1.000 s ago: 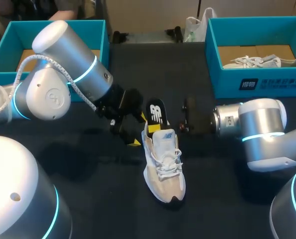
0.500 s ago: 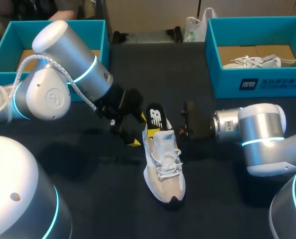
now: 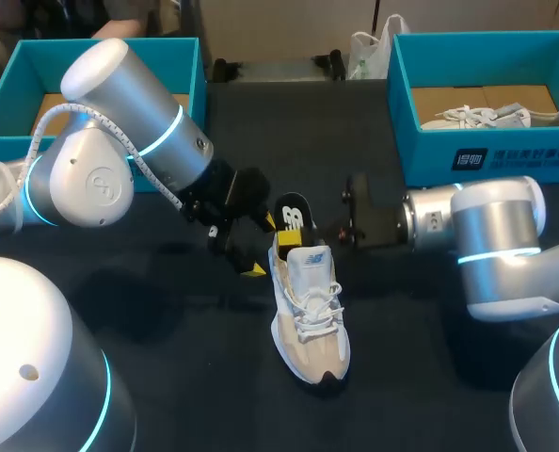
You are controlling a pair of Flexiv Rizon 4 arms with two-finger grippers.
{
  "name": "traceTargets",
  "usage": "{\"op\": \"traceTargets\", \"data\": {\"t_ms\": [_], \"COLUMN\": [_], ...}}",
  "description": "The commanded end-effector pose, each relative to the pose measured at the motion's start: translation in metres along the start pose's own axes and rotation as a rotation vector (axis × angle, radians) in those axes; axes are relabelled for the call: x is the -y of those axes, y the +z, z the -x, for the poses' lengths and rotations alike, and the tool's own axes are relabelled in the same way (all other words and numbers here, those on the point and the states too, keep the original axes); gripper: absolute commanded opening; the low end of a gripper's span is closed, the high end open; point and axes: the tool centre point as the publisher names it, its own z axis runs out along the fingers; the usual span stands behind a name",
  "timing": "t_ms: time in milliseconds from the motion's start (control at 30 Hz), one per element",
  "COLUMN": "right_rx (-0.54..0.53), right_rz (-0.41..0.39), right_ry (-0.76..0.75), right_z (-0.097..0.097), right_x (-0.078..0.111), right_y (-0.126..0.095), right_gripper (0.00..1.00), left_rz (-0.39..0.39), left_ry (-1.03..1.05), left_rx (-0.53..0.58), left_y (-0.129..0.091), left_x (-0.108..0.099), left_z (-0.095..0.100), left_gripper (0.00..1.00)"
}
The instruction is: Take the shoe out of the shoebox, open the shoe tongue, remove and reinsert the insole, then place the shoe into the shoebox
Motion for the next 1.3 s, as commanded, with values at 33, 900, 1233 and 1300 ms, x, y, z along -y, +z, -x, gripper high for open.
{"op": "traceTargets", "data": {"t_ms": [33,900,1233,1300], "right_rx": [-0.004,-0.027,-0.024,-0.023], "right_rz": [0.001,0.039,0.005,0.0], "right_ry": [0.0,0.132,0.06,0.049], "right_z": [0.002,0.018,0.008,0.007], "right_x": [-0.004,0.039,0.021,0.018], "right_y": [-0.003,-0.004,-0.001,-0.001], "right_gripper": [0.35,0.0,0.35,0.35], "left_rz": [0.0,0.0,0.0,0.0], "left_ry": [0.0,0.0,0.0,0.0], "left_rx": [0.0,0.0,0.0,0.0], "left_y": [0.0,0.0,0.0,0.0], "left_x": [0.0,0.0,0.0,0.0], "left_z": [0.0,0.0,0.0,0.0], "left_gripper": [1.0,1.0,1.0,1.0]}}
